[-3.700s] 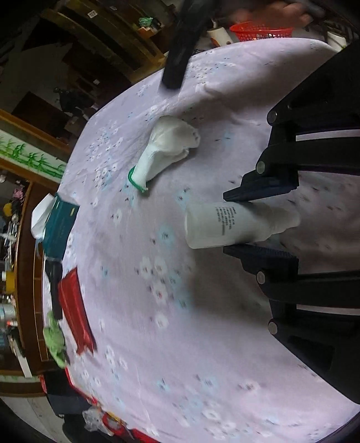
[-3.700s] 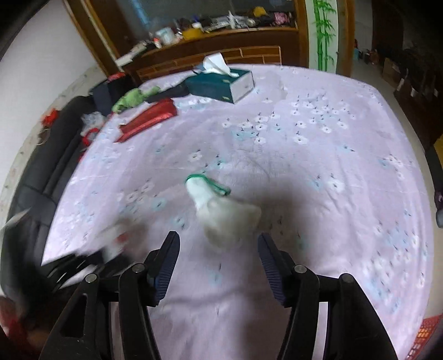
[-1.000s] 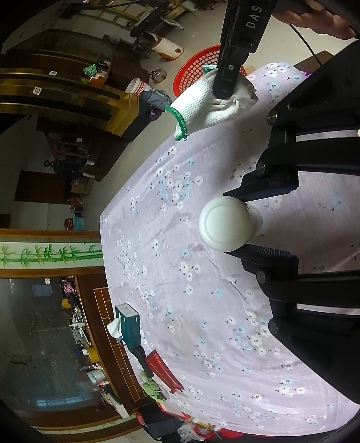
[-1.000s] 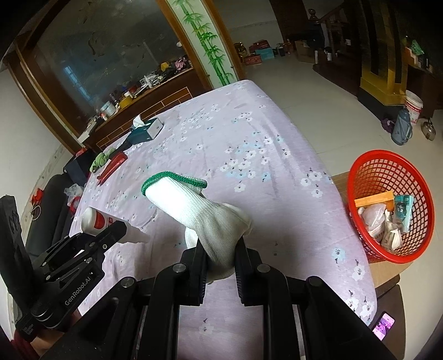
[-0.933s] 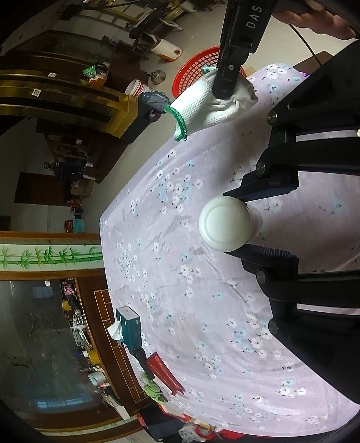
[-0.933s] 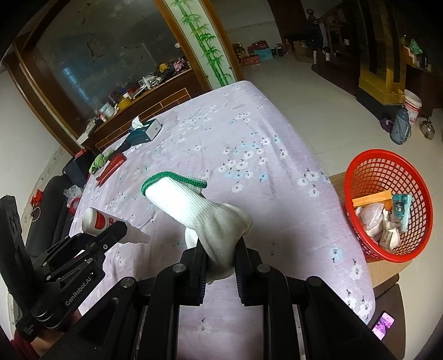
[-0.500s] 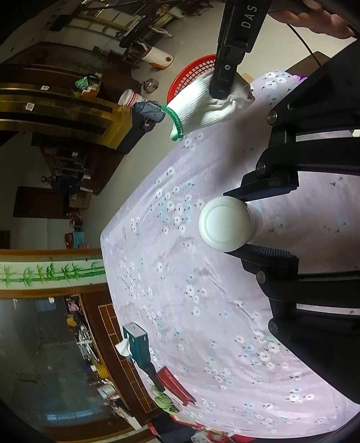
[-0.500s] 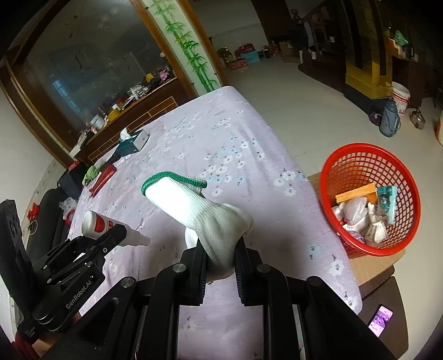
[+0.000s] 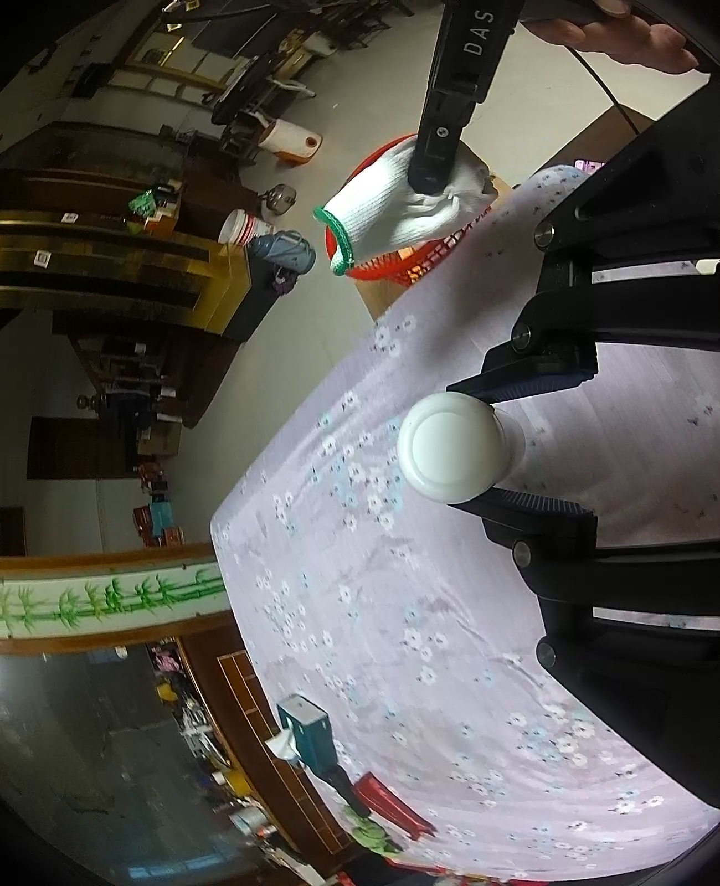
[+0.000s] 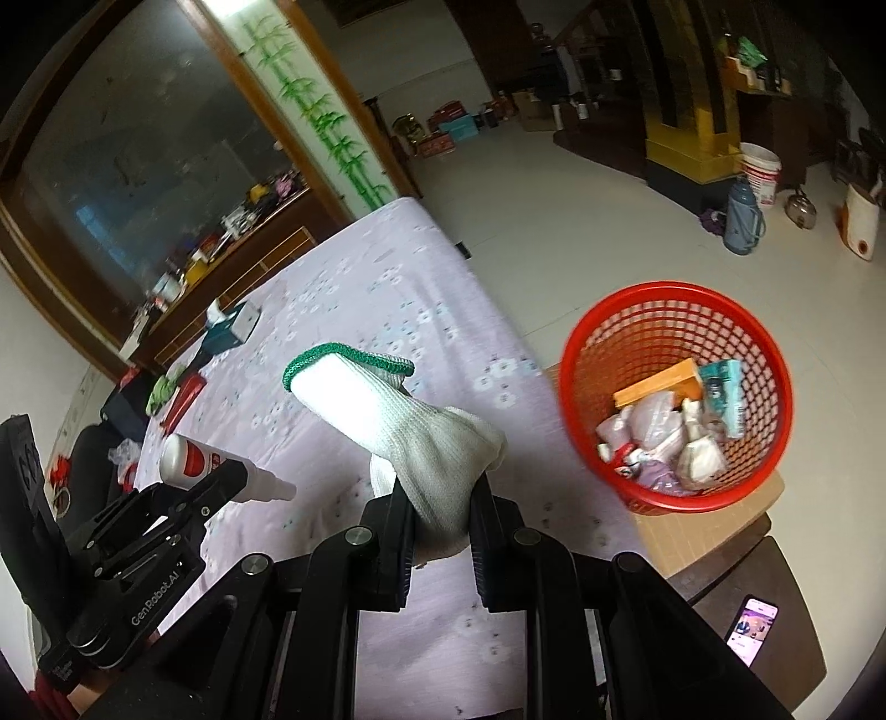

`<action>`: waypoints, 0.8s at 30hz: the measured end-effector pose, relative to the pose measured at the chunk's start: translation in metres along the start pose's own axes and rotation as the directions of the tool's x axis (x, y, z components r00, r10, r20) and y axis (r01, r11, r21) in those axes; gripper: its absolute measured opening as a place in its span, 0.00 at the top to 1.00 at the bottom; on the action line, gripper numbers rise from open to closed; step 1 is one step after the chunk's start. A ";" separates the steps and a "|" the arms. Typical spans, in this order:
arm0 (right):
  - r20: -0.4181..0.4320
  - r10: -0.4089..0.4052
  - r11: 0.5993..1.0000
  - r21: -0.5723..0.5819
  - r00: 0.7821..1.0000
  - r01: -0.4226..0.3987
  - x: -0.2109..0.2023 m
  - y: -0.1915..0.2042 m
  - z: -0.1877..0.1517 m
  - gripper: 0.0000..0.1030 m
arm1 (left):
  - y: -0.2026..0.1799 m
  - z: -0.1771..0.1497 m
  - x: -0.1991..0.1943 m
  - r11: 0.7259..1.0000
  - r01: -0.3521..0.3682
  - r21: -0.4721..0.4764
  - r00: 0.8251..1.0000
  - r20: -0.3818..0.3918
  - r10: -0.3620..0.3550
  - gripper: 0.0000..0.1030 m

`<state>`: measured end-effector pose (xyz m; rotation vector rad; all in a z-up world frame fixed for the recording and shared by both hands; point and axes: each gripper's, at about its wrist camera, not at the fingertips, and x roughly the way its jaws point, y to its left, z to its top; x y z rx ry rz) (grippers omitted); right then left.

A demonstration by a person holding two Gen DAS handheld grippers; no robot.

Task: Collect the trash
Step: 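Carry the spray bottle and glove over the red basket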

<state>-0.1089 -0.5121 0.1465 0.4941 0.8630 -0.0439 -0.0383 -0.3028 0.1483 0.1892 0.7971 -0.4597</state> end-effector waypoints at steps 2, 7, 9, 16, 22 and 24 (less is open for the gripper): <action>0.009 -0.009 1.000 0.018 1.000 0.009 -0.004 -0.010 0.003 0.82 | -0.008 0.004 0.002 1.000 0.010 0.012 1.000 0.001 -0.010 0.72; 0.041 -0.032 0.997 0.069 0.999 0.029 -0.016 -0.036 0.013 0.82 | -0.032 0.019 0.008 0.997 0.050 0.053 0.999 0.004 -0.050 0.72; 0.061 -0.045 0.995 0.097 0.997 0.039 -0.024 -0.048 0.018 0.82 | -0.044 0.026 0.010 0.994 0.073 0.076 0.997 0.010 -0.074 0.72; 0.114 -0.099 0.976 0.206 0.988 0.074 -0.051 -0.101 0.037 0.82 | -0.085 0.054 0.017 0.974 0.193 0.120 0.981 0.001 -0.194 0.72; 0.125 -0.121 0.957 0.277 0.985 0.083 -0.062 -0.135 0.049 0.81 | -0.128 0.068 0.037 0.941 0.297 0.162 0.955 -0.044 -0.294 0.72; 0.127 -0.131 0.954 0.287 0.983 0.090 -0.064 -0.143 0.053 0.81 | -0.141 0.070 0.047 0.934 0.315 0.170 0.949 -0.064 -0.308 0.72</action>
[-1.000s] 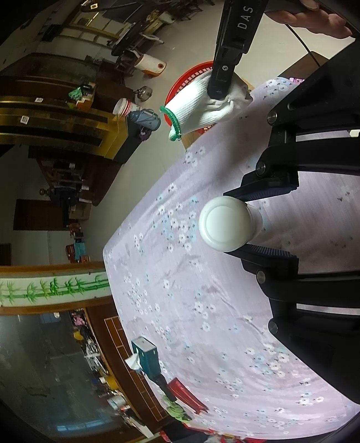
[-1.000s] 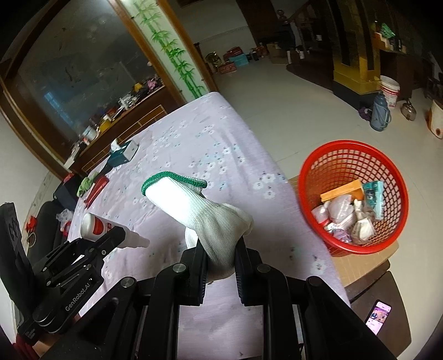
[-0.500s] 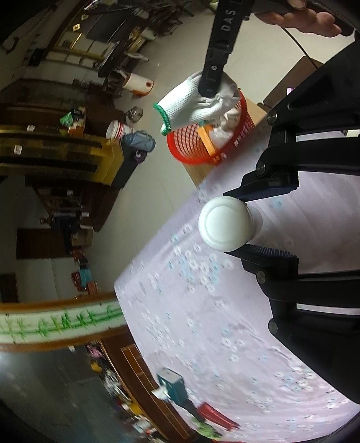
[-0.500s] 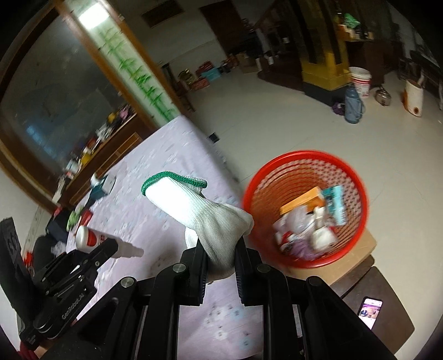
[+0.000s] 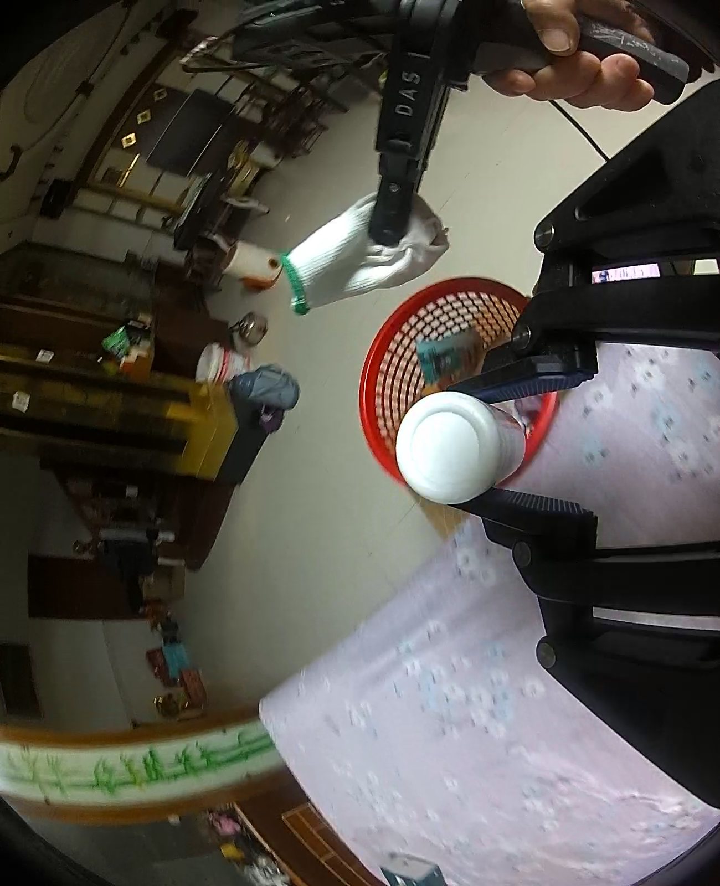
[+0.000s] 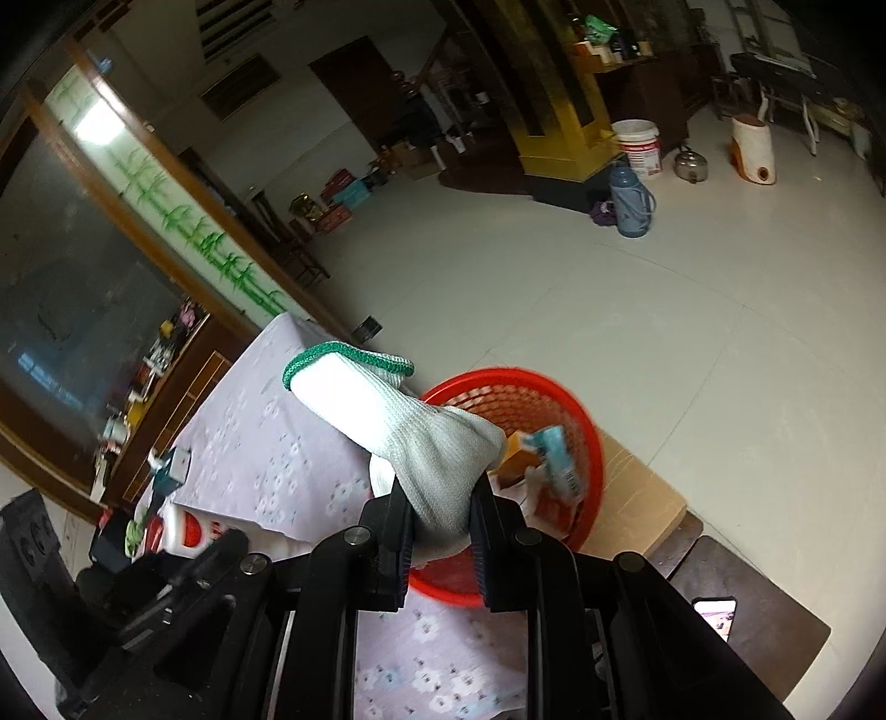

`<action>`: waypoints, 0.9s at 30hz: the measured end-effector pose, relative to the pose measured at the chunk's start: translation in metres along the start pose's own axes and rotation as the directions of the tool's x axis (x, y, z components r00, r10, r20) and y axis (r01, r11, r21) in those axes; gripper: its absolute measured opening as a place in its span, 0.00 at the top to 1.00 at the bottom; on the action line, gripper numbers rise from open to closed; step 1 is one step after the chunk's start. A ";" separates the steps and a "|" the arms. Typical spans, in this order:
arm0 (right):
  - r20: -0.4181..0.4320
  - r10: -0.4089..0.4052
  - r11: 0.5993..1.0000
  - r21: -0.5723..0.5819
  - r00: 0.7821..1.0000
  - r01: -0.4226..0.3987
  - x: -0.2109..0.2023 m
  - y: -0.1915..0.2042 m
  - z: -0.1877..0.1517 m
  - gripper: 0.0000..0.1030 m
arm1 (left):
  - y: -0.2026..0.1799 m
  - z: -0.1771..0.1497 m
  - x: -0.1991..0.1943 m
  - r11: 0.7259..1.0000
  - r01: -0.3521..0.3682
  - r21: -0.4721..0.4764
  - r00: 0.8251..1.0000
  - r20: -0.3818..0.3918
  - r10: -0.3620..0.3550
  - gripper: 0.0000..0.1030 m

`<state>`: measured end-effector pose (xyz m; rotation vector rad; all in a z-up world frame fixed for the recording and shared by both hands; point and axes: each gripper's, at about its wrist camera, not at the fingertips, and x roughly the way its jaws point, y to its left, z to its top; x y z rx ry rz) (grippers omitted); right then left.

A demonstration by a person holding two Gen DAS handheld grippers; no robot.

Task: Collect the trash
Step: 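Carry the spray bottle and glove over the red basket, then open both tools over the red basket to drop the bottle and glove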

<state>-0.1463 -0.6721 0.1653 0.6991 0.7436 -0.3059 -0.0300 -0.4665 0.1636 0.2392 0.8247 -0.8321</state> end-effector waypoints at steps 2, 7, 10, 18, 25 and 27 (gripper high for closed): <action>0.002 -0.001 1.000 0.008 1.000 0.001 0.000 -0.004 0.005 0.81 | -0.007 0.004 0.014 1.000 0.013 0.005 1.000 -0.018 -0.013 0.72; -0.002 -0.008 1.000 0.013 1.000 0.008 0.006 -0.012 0.016 0.81 | -0.019 0.008 0.042 1.000 0.009 0.022 0.999 -0.051 -0.008 0.72; -0.019 -0.012 1.000 0.012 1.000 0.012 0.015 -0.012 0.018 0.81 | -0.017 0.010 0.055 1.000 0.013 0.019 0.998 -0.064 -0.011 0.72; -0.055 -0.025 1.000 0.006 0.998 0.025 0.034 -0.016 0.024 0.81 | -0.016 0.011 0.078 0.999 0.038 0.005 0.994 -0.102 -0.037 0.72; -0.075 -0.037 0.999 0.005 0.997 0.037 0.046 -0.017 0.029 0.80 | -0.021 0.009 0.088 0.999 0.051 0.008 0.992 -0.115 -0.050 0.72; -0.082 -0.037 0.999 0.003 0.996 0.037 0.049 -0.018 0.030 0.80 | -0.023 0.010 0.090 0.999 0.053 0.011 0.992 -0.118 -0.051 0.72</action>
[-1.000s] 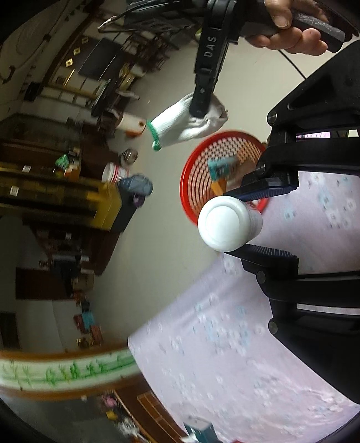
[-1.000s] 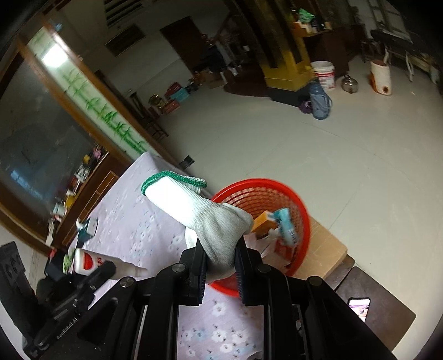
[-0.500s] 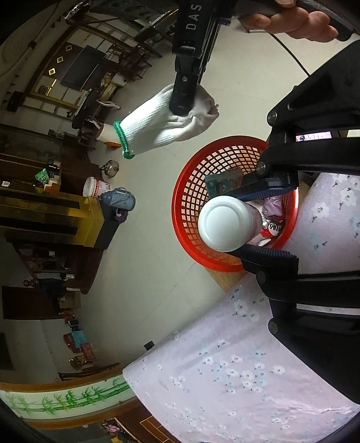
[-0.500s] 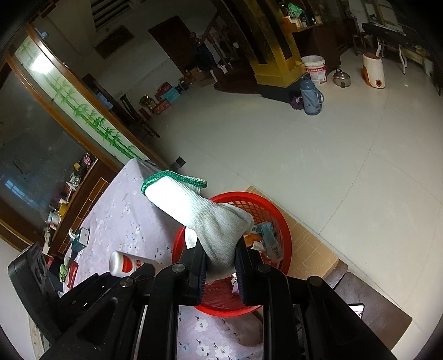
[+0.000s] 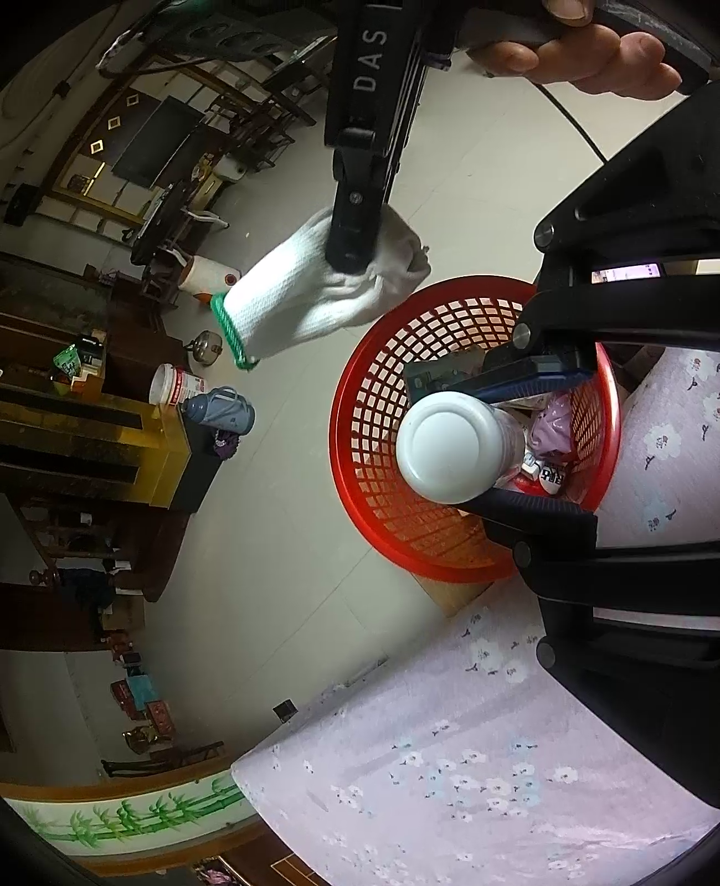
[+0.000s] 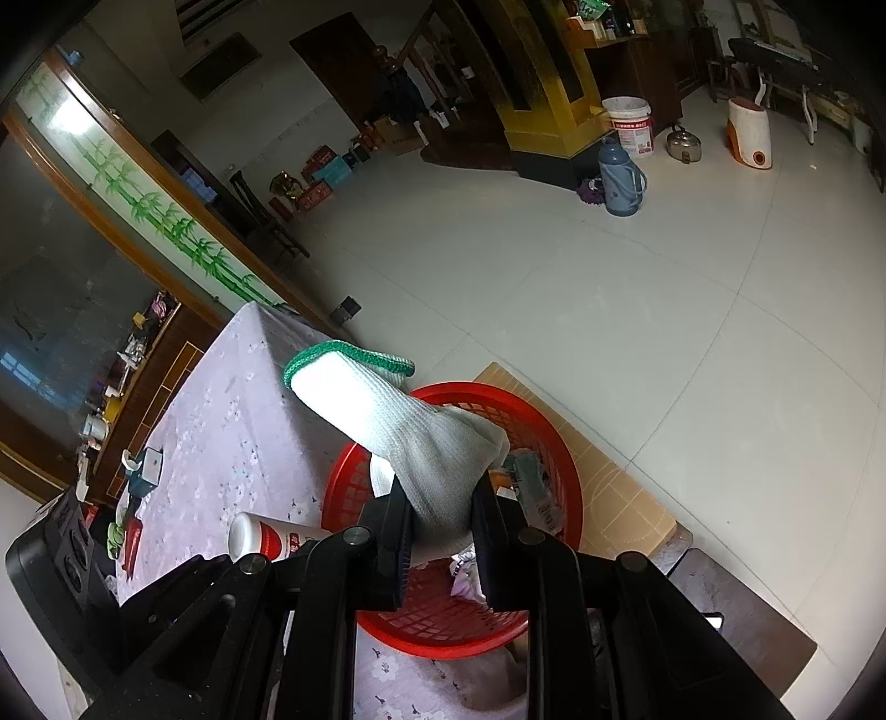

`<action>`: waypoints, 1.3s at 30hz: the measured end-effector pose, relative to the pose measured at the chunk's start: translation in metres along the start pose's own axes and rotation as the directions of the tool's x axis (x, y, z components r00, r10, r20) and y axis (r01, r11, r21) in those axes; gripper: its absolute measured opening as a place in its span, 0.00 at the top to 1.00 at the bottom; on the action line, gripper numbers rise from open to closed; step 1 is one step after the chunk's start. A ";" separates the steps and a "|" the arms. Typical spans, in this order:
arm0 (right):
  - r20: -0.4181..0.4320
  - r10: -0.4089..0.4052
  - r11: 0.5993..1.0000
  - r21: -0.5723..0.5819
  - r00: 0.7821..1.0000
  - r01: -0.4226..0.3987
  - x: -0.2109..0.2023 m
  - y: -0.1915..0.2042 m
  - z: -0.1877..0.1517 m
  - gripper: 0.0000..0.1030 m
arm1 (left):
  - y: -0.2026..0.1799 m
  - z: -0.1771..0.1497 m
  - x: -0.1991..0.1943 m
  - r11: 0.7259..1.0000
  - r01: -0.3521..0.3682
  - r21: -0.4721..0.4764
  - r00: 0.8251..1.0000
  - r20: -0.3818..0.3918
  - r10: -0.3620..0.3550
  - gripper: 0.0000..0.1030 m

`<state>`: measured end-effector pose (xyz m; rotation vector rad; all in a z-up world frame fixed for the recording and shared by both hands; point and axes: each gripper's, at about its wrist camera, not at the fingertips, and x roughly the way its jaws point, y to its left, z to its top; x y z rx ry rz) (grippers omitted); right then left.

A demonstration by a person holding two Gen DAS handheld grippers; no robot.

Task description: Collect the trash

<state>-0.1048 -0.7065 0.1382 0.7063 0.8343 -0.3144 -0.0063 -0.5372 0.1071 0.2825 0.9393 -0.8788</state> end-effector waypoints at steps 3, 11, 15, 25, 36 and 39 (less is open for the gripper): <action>-0.008 -0.003 1.000 -0.008 1.000 0.003 0.004 0.000 0.000 0.79 | -0.003 0.000 0.003 1.000 0.001 0.005 1.000 -0.003 -0.001 0.72; -0.023 -0.021 1.000 -0.015 1.000 0.020 0.019 -0.003 0.006 0.77 | -0.009 -0.001 0.009 1.000 -0.005 0.025 1.000 0.000 0.005 0.72; -0.023 -0.015 1.000 -0.006 1.000 0.015 0.021 -0.007 0.010 0.68 | -0.011 0.001 0.007 1.000 -0.023 0.020 1.000 0.013 0.023 0.61; 0.003 -0.007 1.000 -0.020 1.000 0.007 0.000 -0.003 0.002 0.65 | -0.015 -0.008 -0.013 0.997 -0.066 0.027 0.997 0.050 0.064 0.52; 0.107 -0.149 0.981 -0.111 0.983 0.160 -0.039 0.030 -0.035 0.30 | 0.002 -0.030 -0.061 0.990 -0.143 -0.003 0.983 0.120 0.142 0.25; 0.167 -0.214 0.958 -0.155 0.963 0.240 -0.053 0.048 -0.054 0.24 | 0.014 -0.043 -0.090 0.978 -0.205 -0.021 0.965 0.160 0.206 0.19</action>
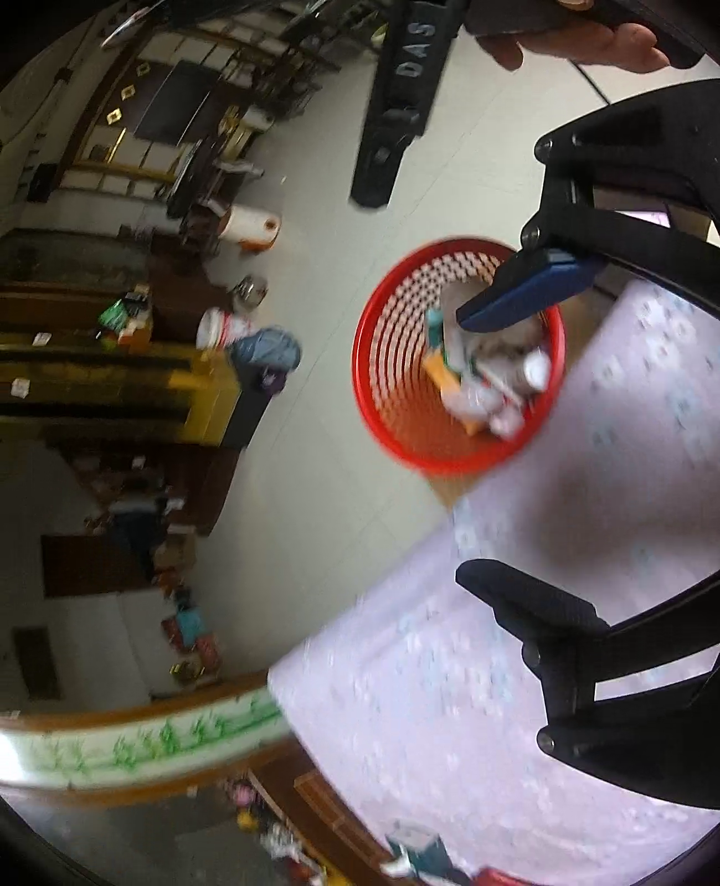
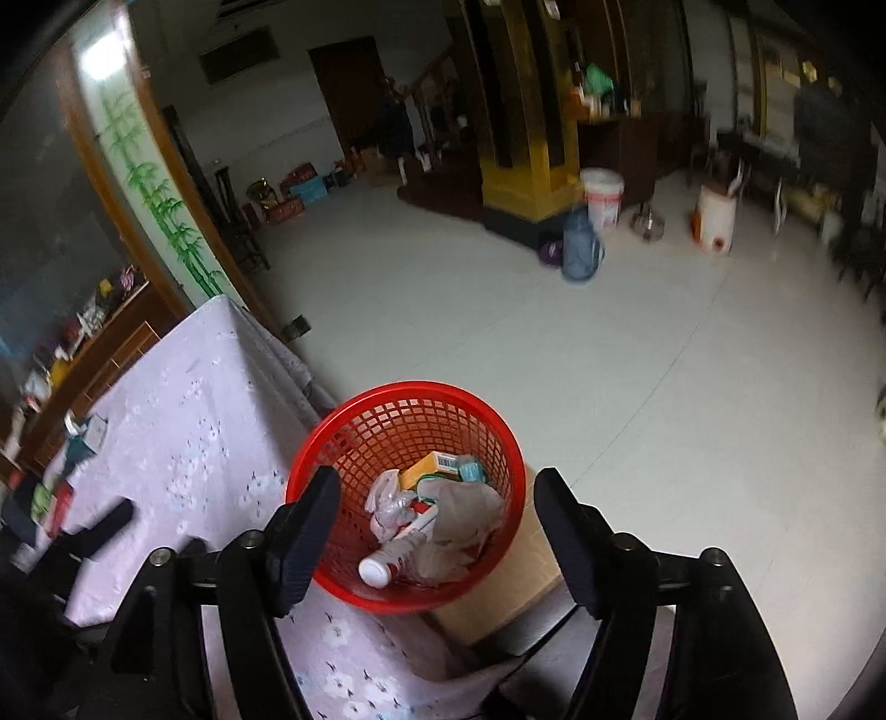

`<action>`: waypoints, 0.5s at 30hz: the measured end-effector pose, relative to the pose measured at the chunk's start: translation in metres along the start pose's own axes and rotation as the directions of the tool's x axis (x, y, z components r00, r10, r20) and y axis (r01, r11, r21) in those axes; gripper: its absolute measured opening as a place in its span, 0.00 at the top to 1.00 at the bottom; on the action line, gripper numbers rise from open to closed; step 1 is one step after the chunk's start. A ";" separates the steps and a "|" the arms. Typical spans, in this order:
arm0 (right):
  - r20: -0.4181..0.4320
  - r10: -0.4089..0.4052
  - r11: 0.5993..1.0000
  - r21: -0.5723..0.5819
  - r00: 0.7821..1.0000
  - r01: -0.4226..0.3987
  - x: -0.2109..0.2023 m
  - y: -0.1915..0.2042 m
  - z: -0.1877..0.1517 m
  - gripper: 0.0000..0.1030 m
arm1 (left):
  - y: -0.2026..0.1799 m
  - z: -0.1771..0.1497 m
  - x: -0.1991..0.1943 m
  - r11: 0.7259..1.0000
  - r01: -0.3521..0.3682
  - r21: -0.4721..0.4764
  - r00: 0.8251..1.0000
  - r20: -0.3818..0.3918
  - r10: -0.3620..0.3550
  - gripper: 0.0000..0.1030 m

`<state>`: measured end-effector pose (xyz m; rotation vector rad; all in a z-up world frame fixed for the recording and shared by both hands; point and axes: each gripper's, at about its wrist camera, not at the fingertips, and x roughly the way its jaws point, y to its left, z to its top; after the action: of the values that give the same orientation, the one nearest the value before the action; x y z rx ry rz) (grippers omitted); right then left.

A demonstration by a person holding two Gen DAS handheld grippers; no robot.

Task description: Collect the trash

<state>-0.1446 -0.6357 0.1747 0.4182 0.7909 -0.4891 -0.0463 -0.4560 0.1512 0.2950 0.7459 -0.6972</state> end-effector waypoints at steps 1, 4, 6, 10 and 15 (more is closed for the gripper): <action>0.018 -0.039 0.999 -0.027 0.999 0.040 -0.008 0.007 -0.007 0.22 | 0.007 -0.005 -0.011 1.000 -0.024 0.000 1.000 0.018 0.024 0.19; 0.060 -0.089 0.992 -0.083 0.994 0.093 -0.027 0.021 -0.027 0.15 | 0.026 -0.017 -0.041 0.995 -0.104 -0.002 0.993 0.059 0.104 0.12; 0.076 -0.105 0.987 -0.111 0.992 0.113 -0.038 0.031 -0.042 0.11 | 0.037 -0.026 -0.059 0.991 -0.131 -0.007 0.987 0.088 0.131 0.09; 0.071 -0.079 0.983 -0.160 0.994 0.089 -0.052 0.048 -0.070 0.10 | 0.054 -0.048 -0.086 0.977 -0.213 0.001 0.972 0.105 0.211 0.05; 0.074 -0.074 0.981 -0.175 0.994 0.086 -0.061 0.061 -0.085 0.10 | 0.069 -0.065 -0.099 0.963 -0.267 0.021 0.962 0.060 0.266 0.05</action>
<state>-0.1952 -0.5262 0.1774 0.2030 0.7812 -0.5002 -0.0862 -0.3269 0.1759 0.3929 0.6275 -0.4594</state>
